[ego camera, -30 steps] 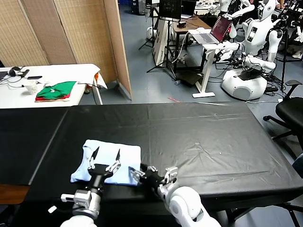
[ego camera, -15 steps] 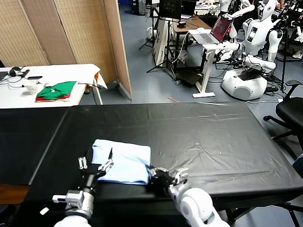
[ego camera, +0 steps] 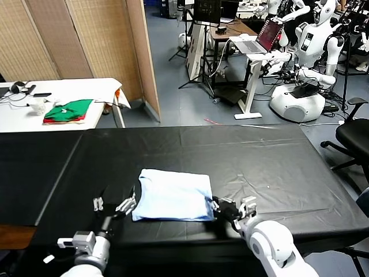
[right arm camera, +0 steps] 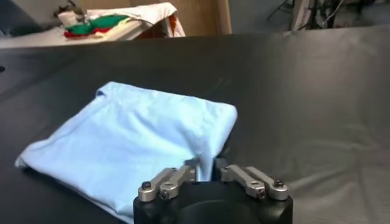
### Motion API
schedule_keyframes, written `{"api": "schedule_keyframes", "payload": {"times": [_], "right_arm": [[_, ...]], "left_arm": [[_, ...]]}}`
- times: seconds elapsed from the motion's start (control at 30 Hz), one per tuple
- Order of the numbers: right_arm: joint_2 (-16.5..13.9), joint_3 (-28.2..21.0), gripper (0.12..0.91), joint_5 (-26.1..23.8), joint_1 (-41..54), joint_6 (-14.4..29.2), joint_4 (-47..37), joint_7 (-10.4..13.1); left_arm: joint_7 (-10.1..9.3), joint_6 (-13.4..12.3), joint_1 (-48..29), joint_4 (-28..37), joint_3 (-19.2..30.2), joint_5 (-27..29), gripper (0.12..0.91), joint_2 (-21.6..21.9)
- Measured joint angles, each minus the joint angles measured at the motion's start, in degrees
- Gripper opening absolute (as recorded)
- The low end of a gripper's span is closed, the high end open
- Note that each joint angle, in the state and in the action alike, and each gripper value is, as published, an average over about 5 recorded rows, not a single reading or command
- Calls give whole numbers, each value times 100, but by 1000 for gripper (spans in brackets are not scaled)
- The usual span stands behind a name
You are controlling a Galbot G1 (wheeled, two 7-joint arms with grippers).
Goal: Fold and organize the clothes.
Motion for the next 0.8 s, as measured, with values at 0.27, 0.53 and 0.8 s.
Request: {"api": "schedule_keyframes", "payload": {"times": [0.27, 0.53, 0.8], "right_arm": [[-96, 272, 846, -202, -436, 488, 450, 78], [-144, 805, 906, -300, -1386, 1433, 1067, 54], [99, 1198, 907, -1027, -2390, 2878, 1381, 165]], "left_arm": [[-10, -372, 235, -10, -120, -145, 907, 25], [-14, -442, 782, -249, -231, -37, 907, 94], [-6, -414, 1231, -465, -242, 114, 907, 130]]}}
